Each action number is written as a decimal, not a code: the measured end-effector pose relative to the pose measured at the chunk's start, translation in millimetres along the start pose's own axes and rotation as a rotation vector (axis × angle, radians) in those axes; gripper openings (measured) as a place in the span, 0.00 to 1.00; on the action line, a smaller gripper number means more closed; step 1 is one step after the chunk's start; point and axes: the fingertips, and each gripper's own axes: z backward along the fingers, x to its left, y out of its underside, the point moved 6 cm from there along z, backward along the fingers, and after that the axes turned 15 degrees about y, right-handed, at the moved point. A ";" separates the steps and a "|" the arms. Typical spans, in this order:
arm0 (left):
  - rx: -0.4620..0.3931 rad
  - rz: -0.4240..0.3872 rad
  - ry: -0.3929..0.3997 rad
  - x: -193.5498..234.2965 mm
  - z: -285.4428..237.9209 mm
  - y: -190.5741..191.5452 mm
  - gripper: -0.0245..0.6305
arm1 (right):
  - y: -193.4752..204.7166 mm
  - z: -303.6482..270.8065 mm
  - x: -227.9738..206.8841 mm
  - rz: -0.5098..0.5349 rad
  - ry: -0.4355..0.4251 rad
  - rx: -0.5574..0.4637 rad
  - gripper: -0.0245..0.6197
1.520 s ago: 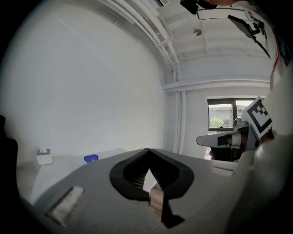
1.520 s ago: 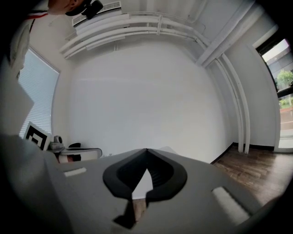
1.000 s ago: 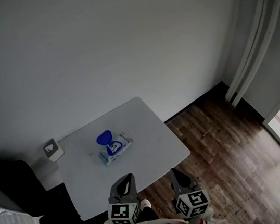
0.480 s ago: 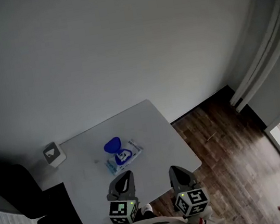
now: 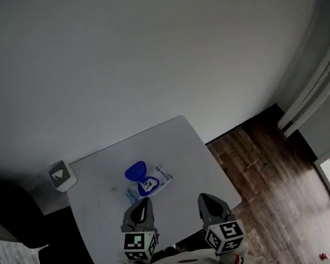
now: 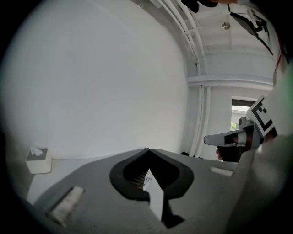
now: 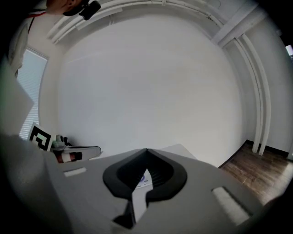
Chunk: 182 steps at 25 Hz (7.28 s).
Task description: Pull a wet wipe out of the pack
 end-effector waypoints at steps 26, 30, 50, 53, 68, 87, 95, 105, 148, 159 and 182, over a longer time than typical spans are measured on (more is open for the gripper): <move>0.039 0.131 -0.481 19.9 -52.9 13.9 0.04 | -18.0 -155.8 -28.8 0.127 -0.424 0.149 0.05; 0.061 0.155 -0.533 16.4 -53.0 19.7 0.04 | -10.2 -165.9 -26.7 0.169 -0.483 0.176 0.05; 0.074 0.216 -0.557 38.0 -38.5 46.1 0.04 | 4.4 -188.2 25.2 0.231 -0.550 0.235 0.05; 0.079 0.236 -0.541 43.5 -38.7 53.8 0.04 | 12.4 -189.9 36.9 0.251 -0.556 0.243 0.05; 0.117 0.314 -0.532 68.1 -36.8 86.5 0.04 | 70.0 -201.3 77.6 0.372 -0.628 0.328 0.05; 0.127 0.337 -0.510 64.2 -32.1 100.4 0.04 | 119.6 -203.7 104.5 0.611 -0.737 0.413 0.35; 0.135 0.355 -0.515 60.8 -26.6 107.5 0.04 | 138.9 -204.5 111.2 0.729 -0.767 0.423 0.42; 0.135 0.379 -0.536 54.8 -18.8 114.7 0.04 | 152.1 -208.8 121.3 0.811 -0.784 0.433 0.42; 0.131 0.378 -0.562 39.5 17.4 128.3 0.04 | 154.6 -203.6 125.0 0.757 -0.675 0.406 0.06; 0.125 0.348 -0.529 35.3 21.7 120.8 0.04 | 136.4 -186.7 121.3 0.709 -0.638 0.365 0.06; 0.067 0.179 -0.410 41.5 22.5 65.3 0.04 | 54.6 -147.8 92.7 0.436 -0.482 0.182 0.06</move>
